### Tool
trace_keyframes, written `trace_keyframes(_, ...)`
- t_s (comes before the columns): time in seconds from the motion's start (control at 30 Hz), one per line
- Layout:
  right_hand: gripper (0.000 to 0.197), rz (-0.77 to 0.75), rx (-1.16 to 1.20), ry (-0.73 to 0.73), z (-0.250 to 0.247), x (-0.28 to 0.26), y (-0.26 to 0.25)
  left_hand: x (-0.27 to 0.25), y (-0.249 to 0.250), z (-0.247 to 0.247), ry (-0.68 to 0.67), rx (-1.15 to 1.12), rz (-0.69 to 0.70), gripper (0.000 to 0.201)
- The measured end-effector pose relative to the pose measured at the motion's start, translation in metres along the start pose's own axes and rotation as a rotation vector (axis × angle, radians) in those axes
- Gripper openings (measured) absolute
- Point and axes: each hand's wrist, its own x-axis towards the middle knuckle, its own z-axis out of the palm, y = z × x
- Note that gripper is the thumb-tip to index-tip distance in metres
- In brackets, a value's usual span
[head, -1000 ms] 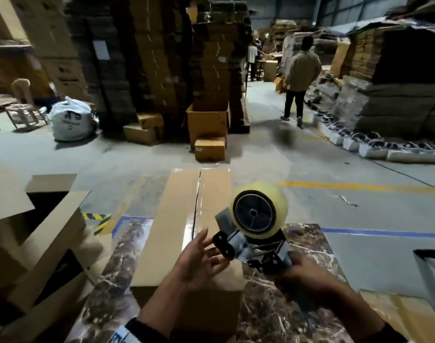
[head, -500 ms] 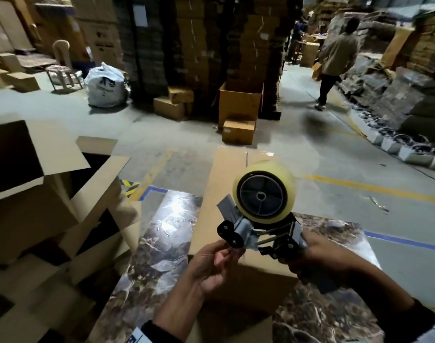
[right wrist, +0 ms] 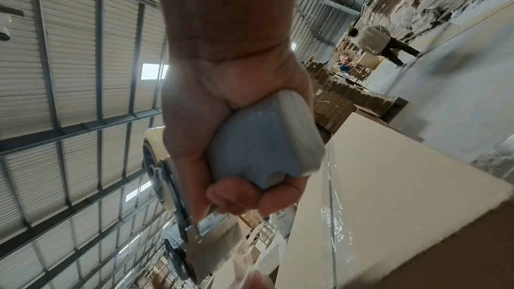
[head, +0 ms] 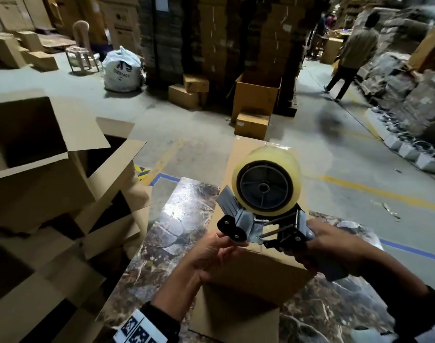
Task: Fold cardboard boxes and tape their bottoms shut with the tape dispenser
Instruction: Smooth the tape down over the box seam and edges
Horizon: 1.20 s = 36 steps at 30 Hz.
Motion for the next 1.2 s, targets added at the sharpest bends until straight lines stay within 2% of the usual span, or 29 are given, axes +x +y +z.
trace_keyframes(0.07,0.006,-0.005,-0.021,0.009,0.002,0.001,0.000,0.001,0.002,-0.003,0.014,0.088,0.024,0.041)
trace_keyframes(0.17,0.005,-0.016,-0.059,0.009,0.006,0.002,0.002,0.000,0.011,-0.013,0.055,0.208,0.091,0.055)
trace_keyframes(0.27,0.012,-0.003,-0.084,0.015,0.011,0.004,0.008,-0.005,0.025,-0.024,0.051,0.341,0.150,0.056)
trace_keyframes(0.4,0.009,0.029,-0.116,-0.030,0.011,0.003,0.015,-0.015,0.035,-0.029,-0.074,0.569,0.162,0.042)
trace_keyframes(0.5,0.007,0.048,-0.145,-0.003,0.008,-0.003,0.017,-0.016,0.043,-0.043,0.021,0.613,0.166,0.028)
trace_keyframes(0.67,0.046,0.039,-0.223,0.043,-0.001,-0.002,0.019,-0.018,0.061,-0.061,0.006,0.616,0.183,0.025)
trace_keyframes(0.7,0.043,0.021,-0.238,0.054,-0.001,0.000,0.020,-0.015,0.063,-0.061,0.017,0.615,0.190,0.025)
trace_keyframes(0.77,0.019,-0.009,-0.282,0.074,0.000,0.005,0.019,-0.010,0.065,-0.062,0.038,0.625,0.205,0.026)
trace_keyframes(0.87,0.019,-0.002,-0.347,0.075,-0.001,0.016,0.021,-0.004,0.067,-0.067,0.029,0.643,0.211,0.028)
trace_keyframes(0.93,0.008,0.009,-0.392,0.063,0.001,0.021,0.020,-0.003,0.069,-0.071,0.026,0.650,0.209,0.028)
trace_keyframes(1.1,0.028,0.048,-0.370,0.054,0.001,0.028,0.021,-0.002,0.074,-0.079,0.002,0.698,0.207,0.029)
trace_keyframes(1.2,0.020,0.046,-0.369,0.080,-0.004,0.031,0.025,0.003,0.075,-0.079,0.010,0.753,0.224,0.027)
